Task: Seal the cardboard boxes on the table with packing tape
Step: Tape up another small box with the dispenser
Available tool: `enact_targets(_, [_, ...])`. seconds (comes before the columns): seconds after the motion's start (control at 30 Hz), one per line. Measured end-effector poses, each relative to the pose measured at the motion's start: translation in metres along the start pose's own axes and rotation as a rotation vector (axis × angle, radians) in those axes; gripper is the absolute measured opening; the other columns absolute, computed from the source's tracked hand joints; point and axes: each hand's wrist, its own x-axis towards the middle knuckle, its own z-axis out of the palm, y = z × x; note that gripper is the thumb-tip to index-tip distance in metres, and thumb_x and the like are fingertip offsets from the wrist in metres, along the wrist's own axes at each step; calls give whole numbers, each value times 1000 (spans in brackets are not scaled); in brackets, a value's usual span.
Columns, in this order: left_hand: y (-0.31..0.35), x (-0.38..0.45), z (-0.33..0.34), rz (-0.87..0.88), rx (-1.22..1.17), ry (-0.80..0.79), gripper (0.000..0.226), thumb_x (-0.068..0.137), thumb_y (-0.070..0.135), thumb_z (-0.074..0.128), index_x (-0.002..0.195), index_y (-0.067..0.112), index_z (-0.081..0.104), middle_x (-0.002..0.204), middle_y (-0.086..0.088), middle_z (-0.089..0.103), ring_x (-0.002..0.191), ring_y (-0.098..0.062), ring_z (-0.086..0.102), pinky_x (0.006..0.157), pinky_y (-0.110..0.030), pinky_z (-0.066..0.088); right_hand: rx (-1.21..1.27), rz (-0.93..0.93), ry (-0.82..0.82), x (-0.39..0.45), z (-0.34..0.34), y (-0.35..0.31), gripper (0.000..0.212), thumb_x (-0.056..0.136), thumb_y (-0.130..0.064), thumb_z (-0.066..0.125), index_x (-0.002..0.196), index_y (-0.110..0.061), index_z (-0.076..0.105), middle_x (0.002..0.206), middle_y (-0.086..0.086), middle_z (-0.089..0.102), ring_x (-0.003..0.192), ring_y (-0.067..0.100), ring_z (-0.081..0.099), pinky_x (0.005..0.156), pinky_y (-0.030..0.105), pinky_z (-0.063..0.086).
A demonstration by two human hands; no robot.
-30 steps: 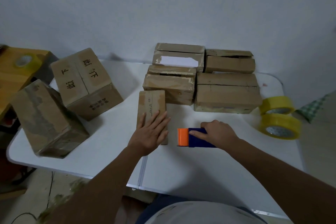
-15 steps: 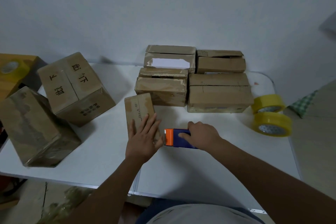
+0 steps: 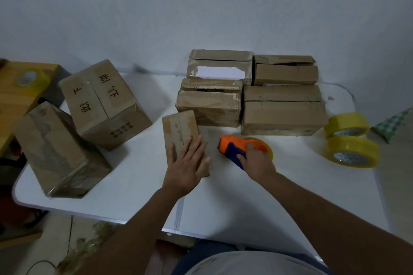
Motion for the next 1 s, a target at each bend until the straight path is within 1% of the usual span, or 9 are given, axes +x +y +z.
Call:
enact_targets(0.07, [0,1,-5,-14,-147,-10,57,98,52,2,154,39,-3,163,20,-5,149,0,-14,119,-48,-12,134,-5,-37,-2,9,-9,31,100,-25,47,122,-3,44,109,15,62,99,28,62,76,34,48])
enact_targets(0.17, [-2,2,-14,-44,-404,3,57,99,48,6,155,39,11,163,19,8,147,8,-3,120,-41,-13,437,36,134,-7,12,-23,30,96,-16,52,124,-6,52,119,10,52,112,27,51,95,37,42])
enact_targets(0.23, [-3,1,-19,-75,-536,-7,58,98,49,6,154,39,19,163,19,15,146,10,2,120,-39,-14,941,157,27,-15,11,-43,17,98,-16,49,110,-11,60,105,9,57,96,22,56,85,34,46])
enact_targets(0.3, [-3,1,-22,-87,-599,-28,58,97,50,6,152,39,21,162,17,19,147,8,4,120,-38,-15,1350,382,-259,-24,16,-64,21,103,-27,44,101,-13,59,95,10,62,84,23,62,77,33,50])
enact_targets(0.37, [-4,0,-25,-95,-637,-46,58,97,50,6,152,39,22,162,16,21,147,8,5,120,-37,-15,1443,459,-407,-29,23,-76,26,104,-32,41,104,-12,57,97,7,66,87,22,65,79,32,53])
enact_targets(0.5, [-9,0,-28,-99,-706,-63,59,98,50,7,152,38,26,161,17,24,147,8,7,121,-39,-13,1654,528,-372,-28,28,-81,12,98,-17,55,99,-8,63,79,5,66,72,14,61,65,23,52])
enact_targets(0.77, [-12,1,-25,-56,-628,-100,50,106,46,23,155,34,25,163,17,16,148,7,2,118,-34,-19,1507,369,-110,-29,47,-77,14,98,-8,54,97,-16,65,85,-3,62,77,11,58,71,19,48])
enact_targets(0.87, [-23,3,-23,81,-364,-145,63,102,49,40,157,32,15,161,21,-3,149,1,-7,115,-36,-21,1370,258,-78,-29,54,-83,13,100,-13,50,101,-20,61,99,-3,61,89,12,59,78,22,49])
enact_targets(1.0, [-35,4,-14,217,-58,-130,82,95,64,41,157,33,-1,162,17,-16,150,-3,-13,118,-43,-9,1274,190,-11,-29,63,-89,13,102,-17,45,110,-18,56,101,-2,60,96,17,58,85,35,49])
